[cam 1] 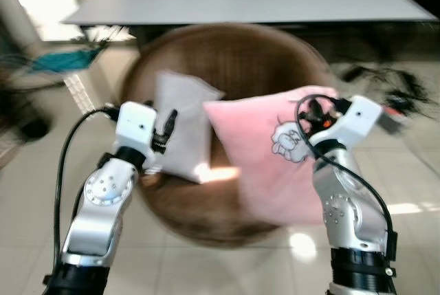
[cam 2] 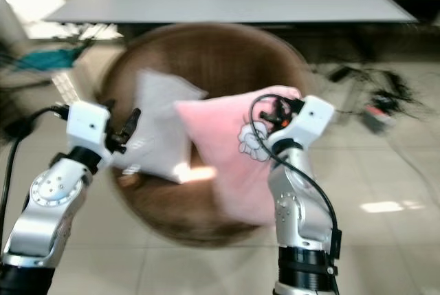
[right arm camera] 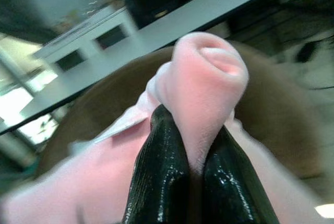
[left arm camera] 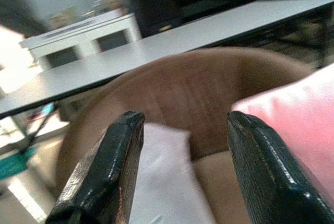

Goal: Move the pillow to the sofa from floor

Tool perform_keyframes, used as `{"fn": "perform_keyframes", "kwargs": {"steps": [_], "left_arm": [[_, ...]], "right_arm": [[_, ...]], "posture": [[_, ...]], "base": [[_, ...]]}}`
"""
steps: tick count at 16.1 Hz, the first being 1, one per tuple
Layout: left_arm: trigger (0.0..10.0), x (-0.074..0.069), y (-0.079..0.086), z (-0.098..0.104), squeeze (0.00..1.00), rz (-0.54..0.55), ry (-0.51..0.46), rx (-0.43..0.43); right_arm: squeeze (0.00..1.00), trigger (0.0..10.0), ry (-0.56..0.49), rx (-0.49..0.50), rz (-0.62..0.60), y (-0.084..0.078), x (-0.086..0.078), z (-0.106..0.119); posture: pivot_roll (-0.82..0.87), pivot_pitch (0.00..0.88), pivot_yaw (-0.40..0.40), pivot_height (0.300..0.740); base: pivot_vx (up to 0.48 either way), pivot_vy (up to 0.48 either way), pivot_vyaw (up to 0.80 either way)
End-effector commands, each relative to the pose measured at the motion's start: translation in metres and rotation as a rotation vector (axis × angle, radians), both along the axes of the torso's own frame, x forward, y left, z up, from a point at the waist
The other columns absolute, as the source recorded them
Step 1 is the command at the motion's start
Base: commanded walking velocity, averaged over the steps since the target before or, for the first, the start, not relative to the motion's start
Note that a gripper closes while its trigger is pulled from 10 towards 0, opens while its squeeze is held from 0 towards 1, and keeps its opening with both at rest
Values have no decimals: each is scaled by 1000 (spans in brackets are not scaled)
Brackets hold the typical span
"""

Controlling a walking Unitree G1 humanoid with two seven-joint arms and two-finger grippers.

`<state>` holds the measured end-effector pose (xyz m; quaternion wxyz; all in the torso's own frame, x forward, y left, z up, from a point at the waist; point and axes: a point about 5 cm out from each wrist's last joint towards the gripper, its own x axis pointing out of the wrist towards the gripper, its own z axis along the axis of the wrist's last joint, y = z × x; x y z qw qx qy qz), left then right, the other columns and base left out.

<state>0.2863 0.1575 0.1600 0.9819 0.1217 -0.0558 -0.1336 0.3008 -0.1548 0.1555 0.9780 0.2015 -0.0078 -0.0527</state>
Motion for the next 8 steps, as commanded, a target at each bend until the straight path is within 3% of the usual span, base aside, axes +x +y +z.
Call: {"fn": "perform_keyframes", "kwargs": {"steps": [1,8], "left_arm": [[10000,-2,5,-5,0,-2,22,20],[10000,-4,11,-6,0,0,33,27]], "right_arm": [[0,10000,-27,-20,3,2,2,6],[0,10000,-11,-18,28,9,3,0]], "posture": [[72,2,32,740],[88,4,31,740]], "base": [[341,0,0],[341,0,0]]}}
